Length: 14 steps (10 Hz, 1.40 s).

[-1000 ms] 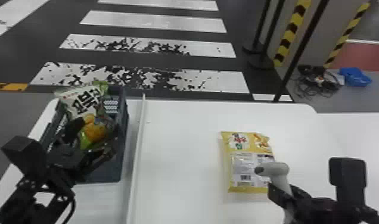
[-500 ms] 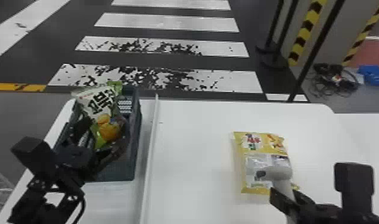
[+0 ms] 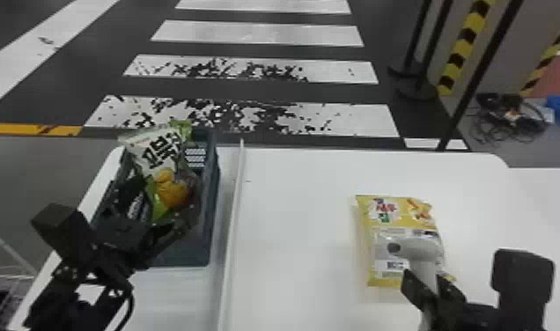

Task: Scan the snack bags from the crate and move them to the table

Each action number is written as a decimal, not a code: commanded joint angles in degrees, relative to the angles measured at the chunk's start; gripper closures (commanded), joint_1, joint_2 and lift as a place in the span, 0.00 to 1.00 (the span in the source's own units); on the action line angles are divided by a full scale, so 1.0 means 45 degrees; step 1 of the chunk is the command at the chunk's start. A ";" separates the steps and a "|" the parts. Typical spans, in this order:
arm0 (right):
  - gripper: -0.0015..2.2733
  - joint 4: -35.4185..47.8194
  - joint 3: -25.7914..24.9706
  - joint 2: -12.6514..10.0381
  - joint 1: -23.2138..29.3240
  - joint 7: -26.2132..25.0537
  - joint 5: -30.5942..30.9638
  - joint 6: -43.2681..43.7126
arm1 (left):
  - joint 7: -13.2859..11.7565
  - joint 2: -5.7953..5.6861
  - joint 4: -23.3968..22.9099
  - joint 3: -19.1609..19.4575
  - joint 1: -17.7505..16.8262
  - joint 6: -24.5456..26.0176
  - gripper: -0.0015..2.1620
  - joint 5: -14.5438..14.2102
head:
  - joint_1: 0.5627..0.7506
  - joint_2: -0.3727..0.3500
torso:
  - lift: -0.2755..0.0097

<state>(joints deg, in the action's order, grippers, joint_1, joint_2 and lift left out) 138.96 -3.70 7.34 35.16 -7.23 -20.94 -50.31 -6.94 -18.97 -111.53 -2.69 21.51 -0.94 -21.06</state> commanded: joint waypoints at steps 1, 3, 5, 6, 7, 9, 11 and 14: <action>0.99 -0.0489 0.0294 -0.0011 0.0194 -0.0054 0.0219 0.1227 | 0.0000 -0.0179 0.0039 -0.0008 -0.0035 0.0006 0.03 -0.0126 | 0.70 0.51 | 0.63; 0.99 -0.0880 0.0509 -0.0011 0.0331 -0.0054 0.0629 0.1384 | -0.0020 -0.0354 0.0078 -0.0027 -0.0074 -0.0033 0.03 -0.0282 | 0.70 0.52 | 0.63; 0.99 -0.1016 0.0529 0.0009 0.0663 -0.0054 0.0746 0.1891 | -0.0039 -0.0413 0.0293 -0.0027 -0.0152 -0.0150 0.03 -0.0360 | 0.70 0.52 | 0.63; 0.99 -0.1192 0.0548 0.0009 0.0702 -0.0054 0.0766 0.2165 | -0.0079 -0.0394 0.0371 -0.0066 -0.0210 -0.0189 0.03 -0.0379 | 0.70 0.52 | 0.63; 0.99 -0.1446 0.0607 0.0029 0.0663 -0.0054 0.0785 0.2555 | -0.0098 -0.0394 0.0410 -0.0125 -0.0230 -0.0228 0.03 -0.0379 | 0.70 0.52 | 0.63; 0.99 -0.2071 0.0841 0.0029 0.0428 -0.0034 0.0844 0.2985 | -0.0118 -0.0394 0.0410 -0.0145 -0.0230 -0.0228 0.03 -0.0379 | 0.70 0.51 | 0.63; 0.99 -0.2422 0.0978 0.0068 0.0292 -0.0034 0.0903 0.3259 | -0.0137 -0.0394 0.0430 -0.0125 -0.0191 -0.0228 0.03 -0.0379 | 0.70 0.52 | 0.63; 0.99 -0.2657 0.0978 0.0165 0.0253 0.0005 0.0961 0.3337 | -0.0157 -0.0335 0.0430 -0.0125 -0.0191 -0.0228 0.03 -0.0379 | 0.70 0.52 | 0.63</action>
<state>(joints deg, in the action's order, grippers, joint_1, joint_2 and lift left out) 127.11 0.70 8.01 36.31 -7.18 -16.70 -35.33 -7.65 -20.52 -109.60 -3.25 20.65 -1.97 -22.76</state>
